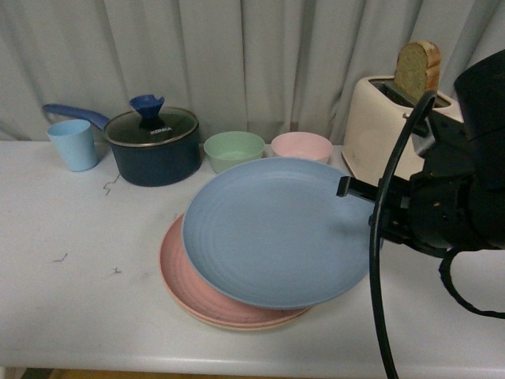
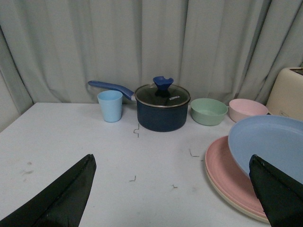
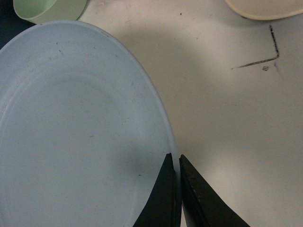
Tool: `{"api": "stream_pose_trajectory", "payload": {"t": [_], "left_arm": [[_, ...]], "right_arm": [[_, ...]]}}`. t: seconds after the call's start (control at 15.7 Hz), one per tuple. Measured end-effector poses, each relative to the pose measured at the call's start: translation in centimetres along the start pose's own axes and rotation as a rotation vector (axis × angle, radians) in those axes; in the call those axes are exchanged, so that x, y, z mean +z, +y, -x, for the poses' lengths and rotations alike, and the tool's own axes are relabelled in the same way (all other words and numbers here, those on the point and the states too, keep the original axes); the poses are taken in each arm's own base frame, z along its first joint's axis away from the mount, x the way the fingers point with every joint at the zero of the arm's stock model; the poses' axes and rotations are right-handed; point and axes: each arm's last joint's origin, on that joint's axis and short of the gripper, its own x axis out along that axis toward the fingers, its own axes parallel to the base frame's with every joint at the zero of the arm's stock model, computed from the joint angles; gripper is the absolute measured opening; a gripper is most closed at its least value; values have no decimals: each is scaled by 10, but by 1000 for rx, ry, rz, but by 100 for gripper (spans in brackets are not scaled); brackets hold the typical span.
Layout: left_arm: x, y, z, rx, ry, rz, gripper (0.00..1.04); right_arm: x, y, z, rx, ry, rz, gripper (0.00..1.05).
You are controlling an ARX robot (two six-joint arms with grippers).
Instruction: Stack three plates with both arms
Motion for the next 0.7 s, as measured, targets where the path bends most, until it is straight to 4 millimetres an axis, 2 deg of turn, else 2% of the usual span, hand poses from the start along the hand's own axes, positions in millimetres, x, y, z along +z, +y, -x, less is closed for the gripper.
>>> {"api": "stream_pose_trajectory", "payload": {"t": [0.38,0.51,0.64,0.7], "left_arm": [[0,0,0,0,0,0,98],[0,0,0,0,0,0,98],[0,0,0,0,0,0,98],[0,0,0,-1,0,0,98]], "right_arm": [[-17,12,-32,18,79,-33,3],[-18,11,-29,50,85,-80,24],[-13,-1,10,43,22,-112,50],[-2,1,21,59,-39,-117,64]]}}
